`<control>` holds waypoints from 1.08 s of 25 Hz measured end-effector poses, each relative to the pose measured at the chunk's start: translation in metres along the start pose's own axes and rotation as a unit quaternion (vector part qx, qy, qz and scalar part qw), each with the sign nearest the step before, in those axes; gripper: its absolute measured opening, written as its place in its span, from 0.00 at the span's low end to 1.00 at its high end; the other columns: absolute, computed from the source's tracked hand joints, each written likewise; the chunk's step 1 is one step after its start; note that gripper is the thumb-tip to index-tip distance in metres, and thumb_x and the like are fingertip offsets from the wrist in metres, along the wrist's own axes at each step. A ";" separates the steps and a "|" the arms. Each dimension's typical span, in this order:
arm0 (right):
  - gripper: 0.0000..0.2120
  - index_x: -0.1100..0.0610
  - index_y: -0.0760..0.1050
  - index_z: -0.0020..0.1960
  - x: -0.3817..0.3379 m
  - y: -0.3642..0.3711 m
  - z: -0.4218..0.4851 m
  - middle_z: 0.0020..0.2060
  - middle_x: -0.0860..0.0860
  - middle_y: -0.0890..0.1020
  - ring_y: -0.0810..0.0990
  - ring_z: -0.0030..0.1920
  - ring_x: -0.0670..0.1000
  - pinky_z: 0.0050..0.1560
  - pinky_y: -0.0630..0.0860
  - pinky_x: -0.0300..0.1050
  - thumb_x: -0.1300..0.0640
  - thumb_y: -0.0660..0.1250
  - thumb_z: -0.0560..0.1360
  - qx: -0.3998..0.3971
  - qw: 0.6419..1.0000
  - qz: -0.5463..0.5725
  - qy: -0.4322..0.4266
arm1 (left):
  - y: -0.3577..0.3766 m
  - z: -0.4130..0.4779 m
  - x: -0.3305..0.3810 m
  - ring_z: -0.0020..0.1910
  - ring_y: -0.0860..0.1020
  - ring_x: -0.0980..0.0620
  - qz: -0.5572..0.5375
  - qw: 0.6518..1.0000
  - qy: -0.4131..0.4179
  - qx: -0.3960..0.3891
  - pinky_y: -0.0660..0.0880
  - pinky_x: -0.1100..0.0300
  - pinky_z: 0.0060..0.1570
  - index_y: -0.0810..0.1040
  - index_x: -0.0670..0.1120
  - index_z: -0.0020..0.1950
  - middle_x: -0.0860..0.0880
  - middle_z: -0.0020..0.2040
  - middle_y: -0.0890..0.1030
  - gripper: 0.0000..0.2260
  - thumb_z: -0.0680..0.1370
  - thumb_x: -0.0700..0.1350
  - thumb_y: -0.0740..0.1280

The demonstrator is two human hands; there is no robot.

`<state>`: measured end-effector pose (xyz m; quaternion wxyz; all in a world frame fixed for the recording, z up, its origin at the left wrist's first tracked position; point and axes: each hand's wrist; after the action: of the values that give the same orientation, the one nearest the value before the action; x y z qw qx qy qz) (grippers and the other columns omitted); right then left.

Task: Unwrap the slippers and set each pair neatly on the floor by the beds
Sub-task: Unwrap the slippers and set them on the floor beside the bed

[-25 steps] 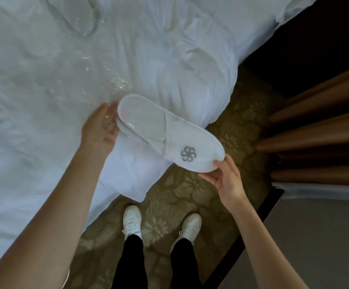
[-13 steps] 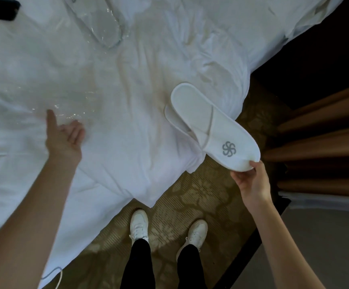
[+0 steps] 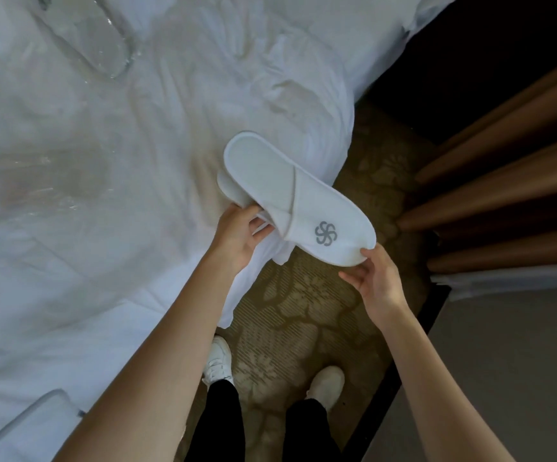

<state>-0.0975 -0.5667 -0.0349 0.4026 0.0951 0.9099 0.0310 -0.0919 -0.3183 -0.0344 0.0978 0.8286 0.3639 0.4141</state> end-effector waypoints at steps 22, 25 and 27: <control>0.17 0.56 0.68 0.68 0.271 -0.304 0.364 0.54 0.51 0.78 0.78 0.47 0.48 0.45 0.79 0.42 0.61 0.63 0.80 0.184 0.973 0.134 0.048 | -0.093 0.319 -0.465 0.57 0.77 0.46 0.012 0.984 -0.158 0.080 0.72 0.51 0.54 0.70 0.45 0.69 0.42 0.60 0.78 0.18 0.79 0.38 0.63; 0.18 0.56 0.69 0.69 0.300 -0.288 0.438 0.49 0.52 0.80 0.79 0.45 0.48 0.44 0.77 0.42 0.60 0.63 0.81 0.153 0.981 0.118 0.033 | -0.111 0.375 -0.488 0.61 0.76 0.45 0.038 0.985 -0.145 0.080 0.72 0.54 0.56 0.69 0.42 0.70 0.40 0.66 0.76 0.19 0.80 0.39 0.64; 0.15 0.55 0.70 0.66 0.315 -0.269 0.469 0.50 0.53 0.80 0.80 0.46 0.49 0.42 0.77 0.41 0.60 0.64 0.80 0.126 0.986 0.107 0.029 | -0.114 0.389 -0.488 0.60 0.77 0.45 0.052 0.988 -0.127 0.075 0.73 0.55 0.56 0.71 0.42 0.69 0.40 0.65 0.77 0.18 0.79 0.40 0.66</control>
<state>0.0025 -0.7771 -0.6154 0.3552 0.2407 0.9025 -0.0381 -0.0485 -0.5164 -0.6355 0.0589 0.8974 0.3349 0.2811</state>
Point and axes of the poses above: each hand's wrist, its own z-axis towards the middle knuckle, its own y-axis out of the palm, x = y × z
